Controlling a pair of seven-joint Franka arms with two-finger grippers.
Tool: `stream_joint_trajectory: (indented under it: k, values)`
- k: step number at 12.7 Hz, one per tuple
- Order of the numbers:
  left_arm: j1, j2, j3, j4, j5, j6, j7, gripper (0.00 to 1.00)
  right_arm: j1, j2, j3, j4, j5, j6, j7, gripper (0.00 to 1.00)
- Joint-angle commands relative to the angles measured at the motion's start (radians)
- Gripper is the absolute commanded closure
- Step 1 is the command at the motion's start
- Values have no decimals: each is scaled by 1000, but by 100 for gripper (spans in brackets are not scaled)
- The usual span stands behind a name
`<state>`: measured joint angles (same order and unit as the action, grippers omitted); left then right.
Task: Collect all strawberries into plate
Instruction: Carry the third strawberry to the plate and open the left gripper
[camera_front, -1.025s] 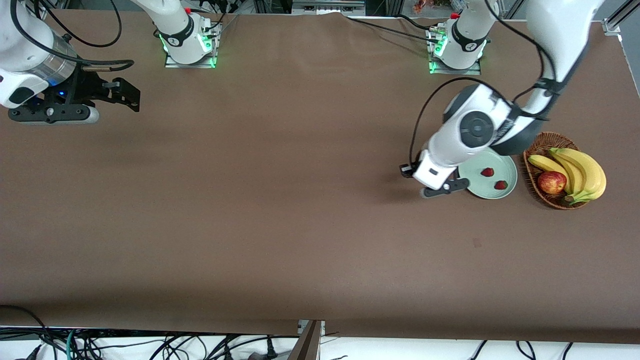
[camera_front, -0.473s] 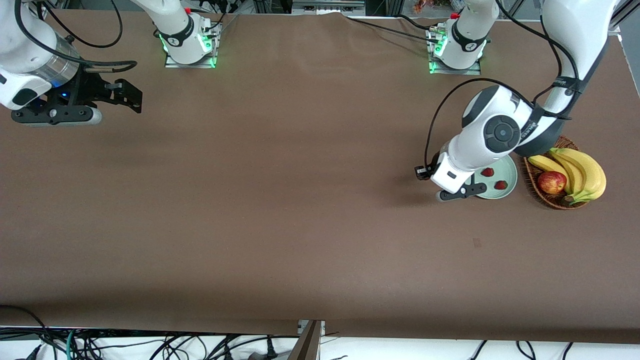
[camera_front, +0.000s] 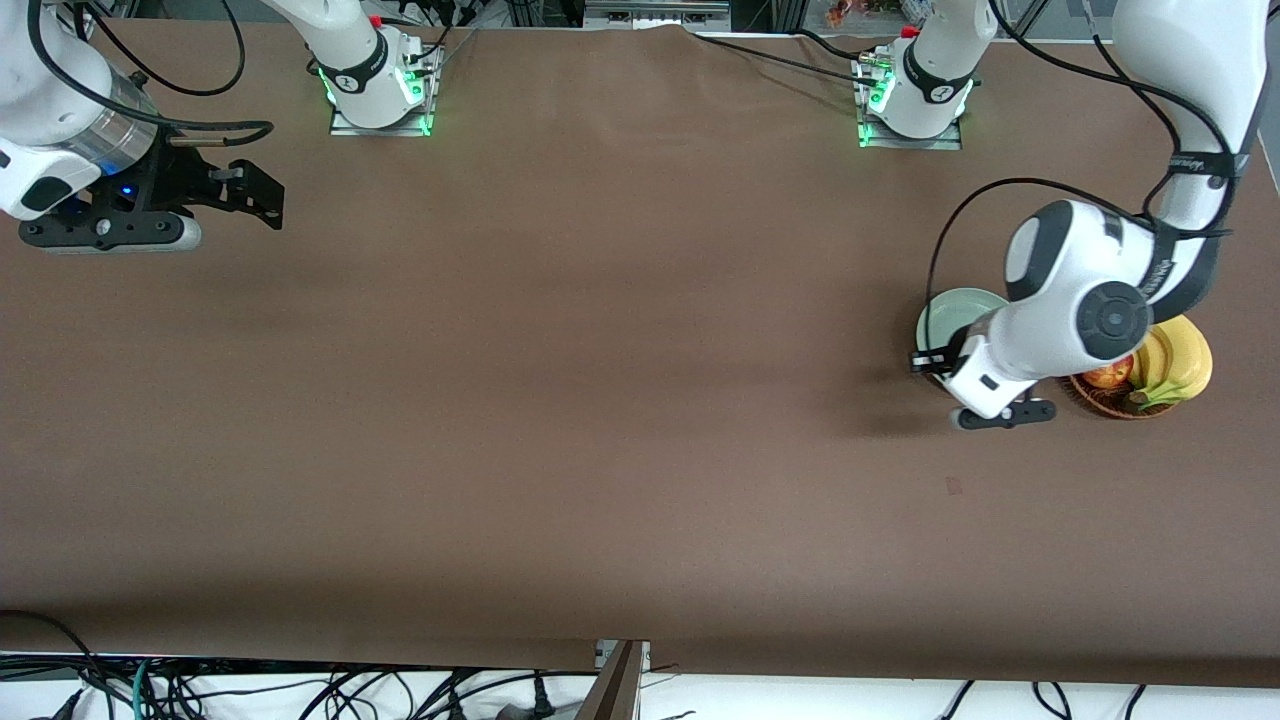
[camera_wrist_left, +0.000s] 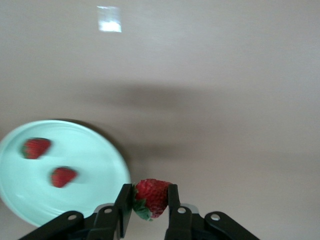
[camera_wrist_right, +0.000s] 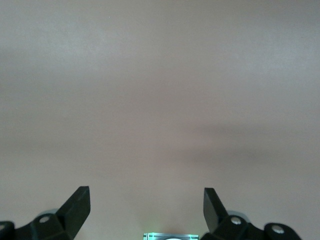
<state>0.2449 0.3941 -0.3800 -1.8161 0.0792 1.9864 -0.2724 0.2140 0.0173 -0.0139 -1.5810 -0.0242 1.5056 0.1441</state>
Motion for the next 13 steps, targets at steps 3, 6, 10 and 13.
stream_joint_trajectory:
  k: [3, 6, 10, 13]
  values:
    - [-186, -54, 321, -121, -76, 70, 271, 82, 2, 10, 0, 24, 0, -2, 5, 0]
    - [-228, -60, 375, -302, -79, 302, 295, 81, 2, 10, 0, 24, 1, 1, 5, 0]
    - [-226, -57, 374, -394, -78, 430, 317, 1, 1, 10, 0, 24, 12, 2, 5, 0]
    - [-217, -118, 371, -375, -78, 382, 354, 0, 1, 10, 0, 24, 12, 4, 5, 0]
